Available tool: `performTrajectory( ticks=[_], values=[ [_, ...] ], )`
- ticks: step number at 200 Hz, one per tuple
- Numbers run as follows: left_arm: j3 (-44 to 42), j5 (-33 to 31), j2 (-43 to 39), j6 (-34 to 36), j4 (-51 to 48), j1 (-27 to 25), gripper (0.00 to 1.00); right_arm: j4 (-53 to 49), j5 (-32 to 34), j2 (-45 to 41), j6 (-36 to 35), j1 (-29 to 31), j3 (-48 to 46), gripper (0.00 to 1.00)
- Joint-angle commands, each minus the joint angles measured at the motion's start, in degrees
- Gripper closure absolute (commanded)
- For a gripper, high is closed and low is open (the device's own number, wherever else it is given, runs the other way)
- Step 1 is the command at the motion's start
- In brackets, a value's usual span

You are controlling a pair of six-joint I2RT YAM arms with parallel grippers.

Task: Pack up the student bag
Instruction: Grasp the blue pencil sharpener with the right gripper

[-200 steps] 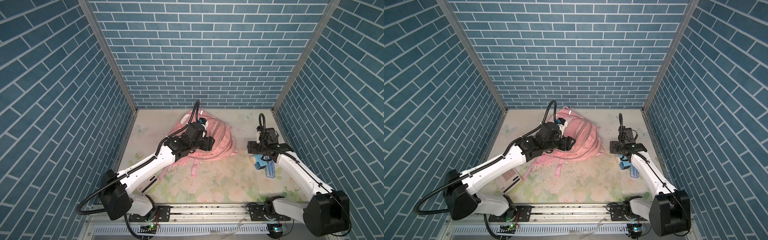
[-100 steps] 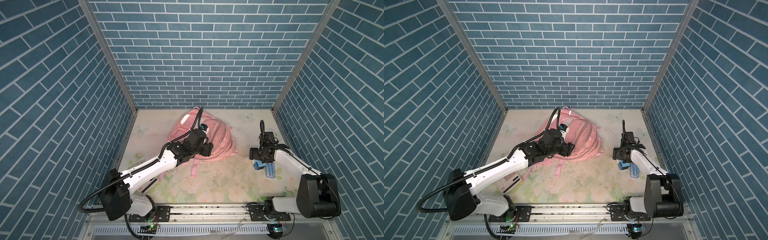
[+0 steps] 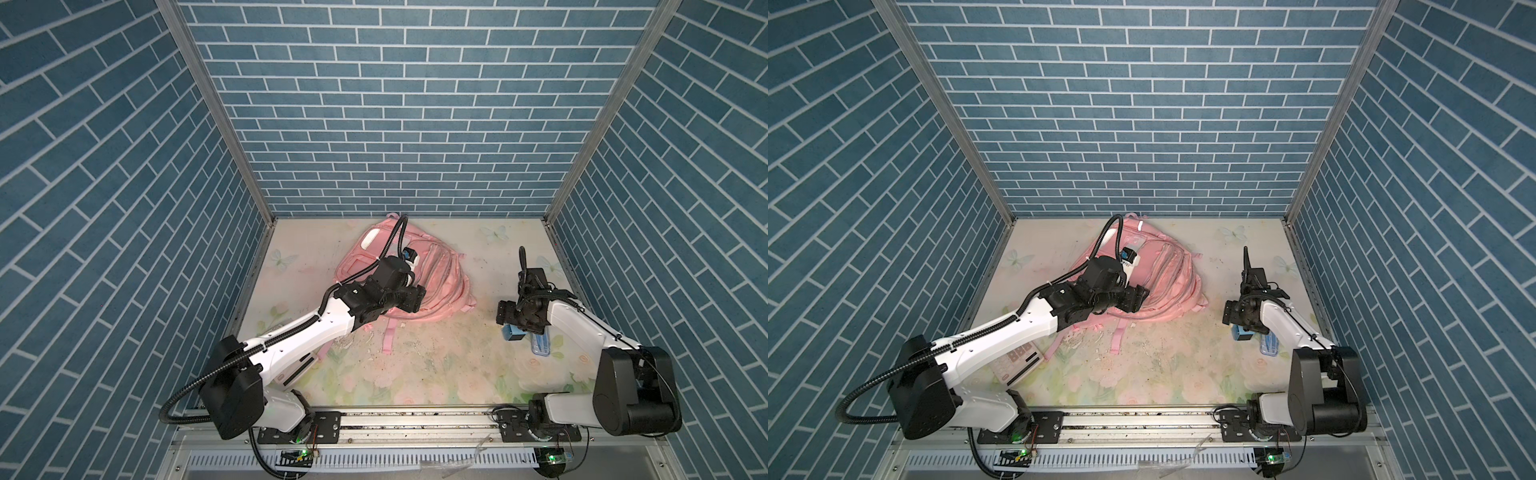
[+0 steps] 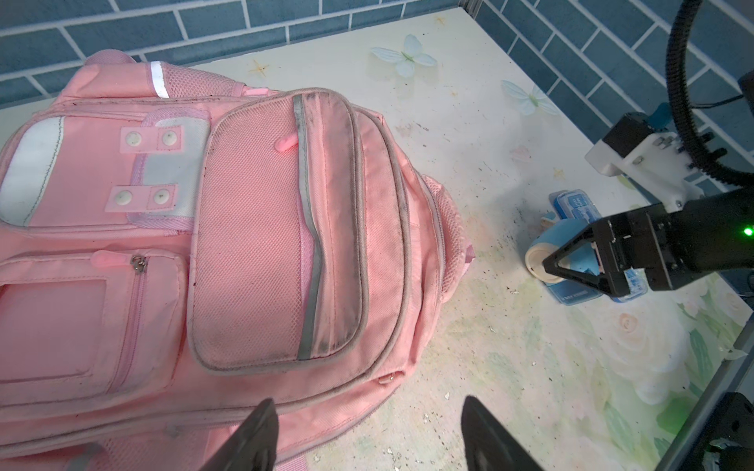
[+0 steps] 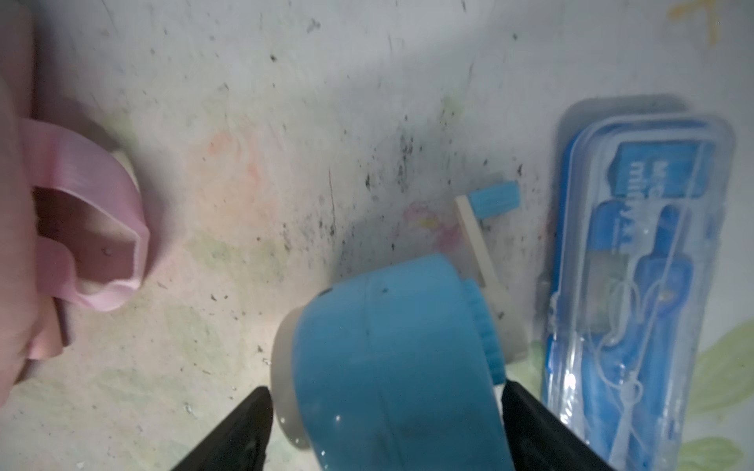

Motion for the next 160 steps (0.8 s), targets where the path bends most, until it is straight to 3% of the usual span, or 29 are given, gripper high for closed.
performTrajectory(
  ticks=[1,49,103,160],
  values=[
    [2.48,1.07,1.31,1.08,0.37,0.81,0.27,-3.66,0.97,-0.26,4.38,1.49,-0.99,0.1],
    [4.07,1.7,3.02,1.03,-0.82,0.99,0.27,-4.24,3.12,0.59,4.56,2.62,-1.11,0.11],
    [5.82,1.17,5.27,0.85,-2.86,1.05,0.27,-3.6,3.08,1.73,4.05,2.62,-1.21,0.28],
    [8.89,0.55,8.28,1.58,-5.37,1.07,0.27,-3.1,3.25,-0.29,3.53,2.62,-1.34,0.37]
  ],
)
